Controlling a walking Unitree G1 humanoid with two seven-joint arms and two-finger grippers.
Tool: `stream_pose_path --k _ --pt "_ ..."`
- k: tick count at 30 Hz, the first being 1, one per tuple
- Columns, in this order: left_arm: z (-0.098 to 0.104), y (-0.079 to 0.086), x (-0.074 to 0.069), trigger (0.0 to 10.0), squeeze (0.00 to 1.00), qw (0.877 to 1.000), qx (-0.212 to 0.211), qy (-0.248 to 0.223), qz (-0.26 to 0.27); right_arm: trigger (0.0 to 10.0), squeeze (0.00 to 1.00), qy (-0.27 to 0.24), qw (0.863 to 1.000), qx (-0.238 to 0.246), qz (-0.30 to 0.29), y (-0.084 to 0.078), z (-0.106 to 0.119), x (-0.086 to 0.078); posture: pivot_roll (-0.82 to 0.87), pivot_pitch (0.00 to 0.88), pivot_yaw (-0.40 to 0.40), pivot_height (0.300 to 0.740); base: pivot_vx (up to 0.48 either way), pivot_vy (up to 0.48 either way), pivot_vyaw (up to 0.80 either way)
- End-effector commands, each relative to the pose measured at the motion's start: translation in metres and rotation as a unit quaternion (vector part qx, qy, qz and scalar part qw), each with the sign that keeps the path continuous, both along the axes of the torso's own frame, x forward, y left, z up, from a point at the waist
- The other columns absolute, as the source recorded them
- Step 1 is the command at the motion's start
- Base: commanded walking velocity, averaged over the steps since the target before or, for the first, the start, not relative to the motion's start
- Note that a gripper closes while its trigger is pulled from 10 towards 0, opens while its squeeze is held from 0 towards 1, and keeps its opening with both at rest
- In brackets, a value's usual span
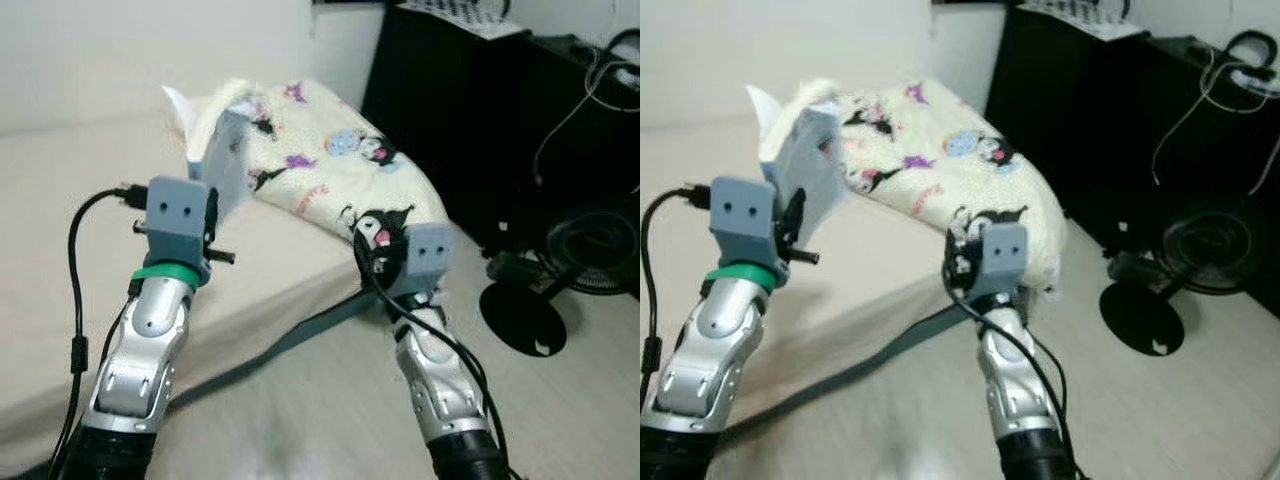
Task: Clean up the room
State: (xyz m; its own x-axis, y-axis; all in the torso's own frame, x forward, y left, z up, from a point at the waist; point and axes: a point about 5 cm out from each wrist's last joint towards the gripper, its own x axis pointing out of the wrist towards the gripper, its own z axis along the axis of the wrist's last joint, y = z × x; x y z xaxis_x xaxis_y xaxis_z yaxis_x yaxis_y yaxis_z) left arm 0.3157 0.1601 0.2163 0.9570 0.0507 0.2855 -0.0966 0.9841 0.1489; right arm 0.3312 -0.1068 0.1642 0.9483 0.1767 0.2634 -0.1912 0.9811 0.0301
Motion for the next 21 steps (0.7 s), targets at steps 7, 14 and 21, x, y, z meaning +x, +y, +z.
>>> stream_pose_path --k 7,14,21 --pt "0.0018 -0.007 0.0006 10.0 0.0 1.0 0.0 0.002 -0.008 10.0 0.0 0.008 1.0 -0.011 0.002 -0.0052 -0.0064 -0.0028 0.0 0.041 -0.022 0.74 -0.311 0.0 0.11" --pt "-0.0009 -0.0059 0.0021 10.0 0.0 1.0 -0.003 0.013 0.001 10.0 0.0 0.012 1.0 -0.016 0.003 -0.0041 -0.0075 -0.0037 0.0 0.045 -0.018 0.74 0.0 0.0 0.79" --pt "-0.0019 -0.0031 0.0039 10.0 0.0 1.0 -0.002 0.022 0.015 10.0 0.0 0.013 1.0 -0.013 0.003 -0.005 -0.0076 -0.0038 0.0 0.046 -0.018 0.74 0.0 0.0 0.79"
